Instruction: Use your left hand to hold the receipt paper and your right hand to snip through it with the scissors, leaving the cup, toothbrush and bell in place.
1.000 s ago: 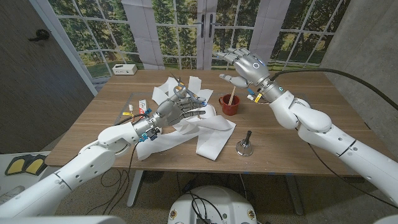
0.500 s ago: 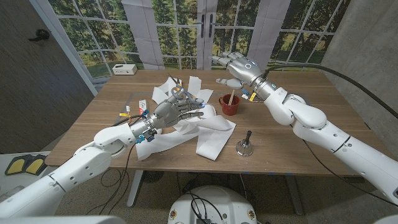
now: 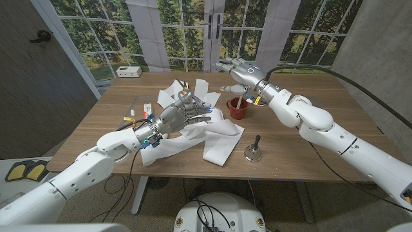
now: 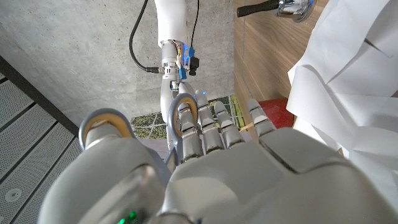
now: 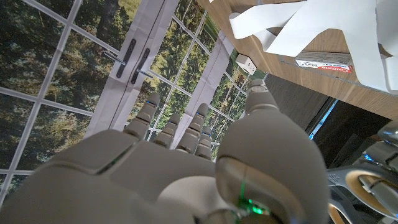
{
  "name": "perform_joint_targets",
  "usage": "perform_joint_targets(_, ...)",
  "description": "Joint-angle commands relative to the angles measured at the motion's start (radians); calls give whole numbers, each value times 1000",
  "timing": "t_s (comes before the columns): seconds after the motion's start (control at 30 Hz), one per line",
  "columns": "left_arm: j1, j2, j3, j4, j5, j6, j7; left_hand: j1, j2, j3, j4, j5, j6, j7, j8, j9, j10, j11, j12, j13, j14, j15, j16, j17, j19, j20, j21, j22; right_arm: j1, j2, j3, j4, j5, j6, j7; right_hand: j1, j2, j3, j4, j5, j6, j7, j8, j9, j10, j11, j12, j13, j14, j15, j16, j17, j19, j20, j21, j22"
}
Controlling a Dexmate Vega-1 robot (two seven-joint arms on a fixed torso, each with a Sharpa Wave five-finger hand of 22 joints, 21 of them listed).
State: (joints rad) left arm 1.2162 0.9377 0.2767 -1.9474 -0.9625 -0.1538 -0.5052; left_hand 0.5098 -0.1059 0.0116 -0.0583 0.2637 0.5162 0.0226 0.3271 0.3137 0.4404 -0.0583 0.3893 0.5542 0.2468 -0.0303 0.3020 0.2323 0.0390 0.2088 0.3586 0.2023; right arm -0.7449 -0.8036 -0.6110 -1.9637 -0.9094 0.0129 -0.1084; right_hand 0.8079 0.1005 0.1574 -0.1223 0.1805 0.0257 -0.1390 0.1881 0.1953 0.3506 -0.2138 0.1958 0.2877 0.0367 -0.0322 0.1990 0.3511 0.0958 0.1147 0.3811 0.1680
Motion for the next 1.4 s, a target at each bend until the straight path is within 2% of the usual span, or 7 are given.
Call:
perform_joint_targets(0.03, 2, 13, -5, -13, 5, 17, 13, 2, 9, -5, -1, 8, 5, 3, 5, 4, 12, -12, 0, 4, 12, 0, 2, 2, 7, 6, -3, 2, 33, 20, -38, 44, -12, 16, 26, -12, -6, -8, 2, -4, -12, 3, 4, -1, -6, 1, 2, -1, -16, -88, -2, -7, -10, 10, -15, 1)
perform_joint_targets(0.3, 0, 8, -2, -15, 10, 17, 23, 7, 10, -6, -3, 8, 9, 3, 7, 4, 11, -11, -2, 6, 13, 0, 2, 1, 7, 6, -5, 2, 50, 37, -59, 88, -13, 29, 0, -14, -8, -10, -1, -4, -10, 11, 9, -1, -3, 1, 6, -4, -19, -67, 2, -22, -6, 15, -32, 1)
perform_joint_targets(0.37, 3, 6, -3, -18, 9, 16, 28, 7, 10, -7, -3, 8, 10, 4, 8, 4, 13, -13, -2, 7, 14, -2, 2, 1, 7, 6, -6, 2, 55, 44, -64, 98, -11, 26, 2, -20, -5, -11, 2, -4, -5, 2, 11, -1, -3, 0, 7, -4, -22, -78, 3, -27, -10, 0, -41, 1)
perform_joint_targets(0.83, -10, 4, 5, -13, 11, 28, 29, 10, 13, -10, -4, 8, 13, 0, 9, 5, 20, -15, -3, 10, 19, -5, 2, 0, 8, 6, -9, 3, 86, 73, -110, 155, -27, 24, -8, -65, 0, -26, 26, -4, 2, 12, 15, -1, 20, 1, 17, -5, -8, -88, 16, -36, -5, -4, -58, 2)
perform_joint_targets(1.17, -24, 0, 15, -8, 13, 37, 28, 12, 16, -12, -4, 8, 16, -1, 11, 6, 23, -14, -3, 12, 21, -6, 2, 0, 9, 6, -11, 3, 100, 80, -134, 184, -19, 43, -24, -75, 0, -30, 28, -1, 13, 16, 20, -2, 35, 0, 20, -8, 4, -96, 22, -44, 9, -10, -63, 2)
perform_joint_targets(1.23, -24, -1, 16, -7, 12, 38, 28, 12, 17, -12, -4, 8, 16, -1, 11, 6, 23, -14, -4, 12, 21, -6, 1, 0, 9, 6, -11, 3, 102, 84, -139, 191, -21, 42, -28, -76, 0, -31, 27, 0, 24, 2, 23, -2, 45, -1, 22, -9, 10, -101, 24, -48, 14, -11, -67, 2)
perform_joint_targets(1.4, -26, -3, 19, -8, 13, 40, 31, 13, 18, -13, -4, 8, 16, -1, 11, 7, 23, -16, -5, 13, 22, -6, 1, 0, 9, 6, -12, 3, 120, 94, -154, 210, -20, 47, -11, -74, 2, -30, 25, 1, 27, 0, 24, -2, 49, -1, 23, -10, 10, -104, 24, -51, 15, -14, -71, 2)
